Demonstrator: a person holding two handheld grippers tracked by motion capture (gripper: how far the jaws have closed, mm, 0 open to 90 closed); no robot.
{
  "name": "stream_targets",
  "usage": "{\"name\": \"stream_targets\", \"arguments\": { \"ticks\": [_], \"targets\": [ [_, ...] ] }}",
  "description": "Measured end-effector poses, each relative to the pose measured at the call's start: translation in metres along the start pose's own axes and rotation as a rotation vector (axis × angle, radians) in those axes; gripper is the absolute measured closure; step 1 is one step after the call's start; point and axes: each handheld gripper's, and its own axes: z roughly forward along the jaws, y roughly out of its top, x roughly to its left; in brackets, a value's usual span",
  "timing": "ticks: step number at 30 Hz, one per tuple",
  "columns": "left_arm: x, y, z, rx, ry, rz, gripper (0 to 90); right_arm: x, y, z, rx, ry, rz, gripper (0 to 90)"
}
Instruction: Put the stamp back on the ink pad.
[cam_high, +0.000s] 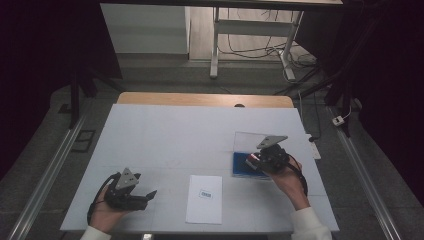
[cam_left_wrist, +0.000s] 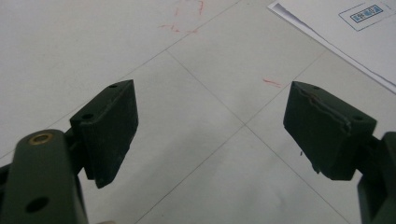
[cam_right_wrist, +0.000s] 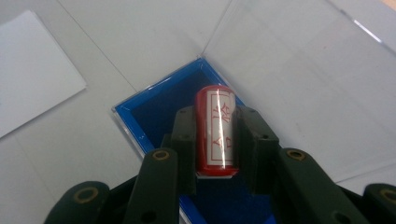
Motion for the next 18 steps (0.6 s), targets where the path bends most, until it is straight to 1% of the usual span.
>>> {"name": "stream_targets", "arguments": {
  "ticks": [2,6,7,9,11,13,14,17,18],
  "targets": [
    [0.0,0.0,0.0,0.0,-0.001,0.001,18.4,0.002,0.001,0.005,0.017,0.005,-0.011,68.9],
    [0.0,0.0,0.0,-0.001,-0.003,-0.002,18.4,0.004,0.002,0.007,0.014,-0.007,-0.023,68.2],
    [0.0,0.0,0.0,-0.001,-0.003,-0.004,18.4,0.004,0.001,0.007,0.004,-0.009,-0.024,65.7],
    [0.0,-0.001,0.001,0.0,-0.005,-0.005,18.4,0.004,0.0,0.006,-0.026,-0.003,-0.002,54.1],
    [0.0,-0.001,0.0,-0.001,-0.006,-0.004,18.4,0.003,-0.001,0.003,-0.054,-0.002,0.019,46.3],
    [0.0,-0.001,-0.001,-0.003,-0.006,-0.007,18.4,0.004,-0.005,-0.001,-0.1,0.014,0.043,42.3],
    [0.0,-0.001,-0.001,-0.005,-0.008,-0.009,18.4,0.004,-0.007,-0.003,-0.119,0.016,0.047,41.3],
    [0.001,-0.002,-0.001,-0.007,-0.009,-0.01,18.4,0.006,-0.014,-0.01,-0.14,0.014,0.046,39.7],
    [0.001,-0.002,-0.001,-0.007,-0.011,-0.01,18.4,0.007,-0.017,-0.013,-0.153,0.027,0.054,39.5]
  ]
}}
